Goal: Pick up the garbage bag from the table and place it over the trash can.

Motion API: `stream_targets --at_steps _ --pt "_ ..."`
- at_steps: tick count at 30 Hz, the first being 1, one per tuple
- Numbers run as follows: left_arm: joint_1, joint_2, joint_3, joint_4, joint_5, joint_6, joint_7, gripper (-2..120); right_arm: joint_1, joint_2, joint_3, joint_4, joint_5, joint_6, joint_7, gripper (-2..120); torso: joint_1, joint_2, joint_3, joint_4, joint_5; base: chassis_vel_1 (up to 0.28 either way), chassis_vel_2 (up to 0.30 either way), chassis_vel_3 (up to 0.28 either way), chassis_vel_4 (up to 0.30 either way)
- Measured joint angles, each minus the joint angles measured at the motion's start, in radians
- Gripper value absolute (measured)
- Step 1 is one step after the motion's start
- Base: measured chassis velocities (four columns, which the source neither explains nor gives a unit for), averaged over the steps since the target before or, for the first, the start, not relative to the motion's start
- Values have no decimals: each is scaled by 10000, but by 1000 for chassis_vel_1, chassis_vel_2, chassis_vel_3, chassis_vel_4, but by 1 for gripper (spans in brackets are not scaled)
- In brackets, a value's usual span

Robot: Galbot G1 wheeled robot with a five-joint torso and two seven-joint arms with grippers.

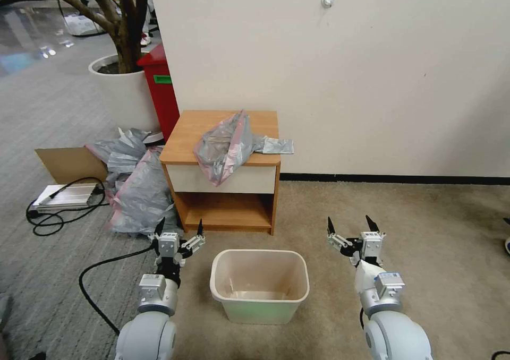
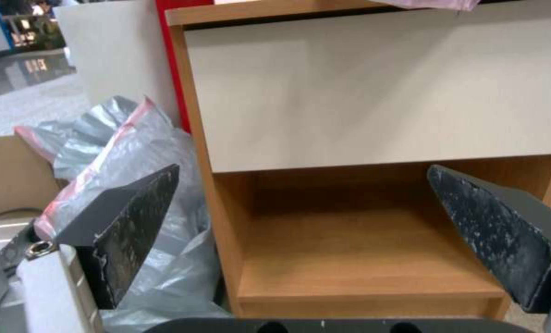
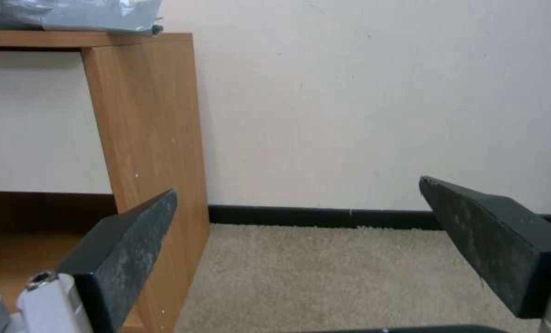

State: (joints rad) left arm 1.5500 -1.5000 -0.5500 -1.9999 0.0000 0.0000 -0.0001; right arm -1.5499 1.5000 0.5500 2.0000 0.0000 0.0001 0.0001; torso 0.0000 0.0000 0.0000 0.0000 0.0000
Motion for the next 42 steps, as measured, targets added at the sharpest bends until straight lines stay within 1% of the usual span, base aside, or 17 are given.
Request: stream_targets --at_steps 11,12,13,14,16,17,18,22,24,25,26,27,30,36,39,40,42 --pt "150 47 1 -171 -4 83 -24 100 -117 50 49 225 49 -72 0 100 0 0 0 0 0 0 0 0 0" --pt "314 100 -6 -396 -16 183 -87 100 -267 127 119 507 120 -165 9 100 0 0 0 -1 0 0 0 0 0" --pt "696 221 -16 -902 -55 413 -231 100 -545 265 251 1018 253 -351 37 100 0 0 0 0 0 0 0 0 0" --pt "696 221 -16 -902 -55 413 -231 100 -545 265 251 1018 253 -351 37 100 0 0 0 0 0 0 0 0 0" --pt "1094 358 -42 -1453 -102 671 -394 100 -881 435 413 1642 412 -575 81 100 0 0 -1 0 -1 0 0 0 0" --pt "1465 476 -67 -1947 -145 902 -540 100 -1184 585 556 2198 553 -782 112 100 1 0 0 0 -1 0 0 0 0" --pt "1465 476 -67 -1947 -145 902 -540 100 -1184 585 556 2198 553 -782 112 100 1 0 0 0 -1 0 0 0 0" --pt "2424 787 -110 -3242 -251 1499 -925 100 -1973 980 908 3602 941 -1320 203 100 1 1 -1 -2 -5 0 0 0 0" --pt "2565 831 -118 -3428 -267 1585 -976 100 -2048 1025 920 3683 987 -1391 212 100 1 1 -2 -3 -7 0 0 0 0" --pt "2974 969 -146 -3979 -309 1839 -1138 100 -2153 1081 921 3713 1042 -1502 221 100 0 0 -1 -3 4 0 0 0 0" --pt "3246 1056 -155 -4349 -339 2002 -1242 100 -2155 1098 902 3695 1043 -1512 221 100 0 0 -1 0 0 0 0 0 0" --pt "3246 1056 -155 -4349 -339 2002 -1242 100 -2155 1098 902 3695 1043 -1512 221 100 0 0 -1 0 0 0 0 0 0" --pt "3924 1280 -193 -5032 -413 2408 -1501 100 -2125 1103 732 3523 1054 -1519 238 100 0 1 -1 -1 3 0 0 0 0" --pt "4271 1433 -341 -5095 -616 2620 -1591 100 -1694 1092 522 2980 1271 -1427 296 100 0 0 -1 -1 -3 0 0 0 0" --pt "4249 1561 -463 -5094 -872 2473 -1586 100 -1001 832 387 2425 2483 -1316 254 100 1 0 0 0 -1 0 0 0 0" --pt "4249 1561 -463 -5094 -872 2473 -1586 100 -1001 832 387 2425 2483 -1316 254 100 1 0 0 0 -1 0 0 0 0" --pt "4236 1648 -528 -5083 -1074 2358 -1551 100 -417 586 300 2025 3445 -1316 229 100 0 0 -1 -2 0 0 0 0 0"
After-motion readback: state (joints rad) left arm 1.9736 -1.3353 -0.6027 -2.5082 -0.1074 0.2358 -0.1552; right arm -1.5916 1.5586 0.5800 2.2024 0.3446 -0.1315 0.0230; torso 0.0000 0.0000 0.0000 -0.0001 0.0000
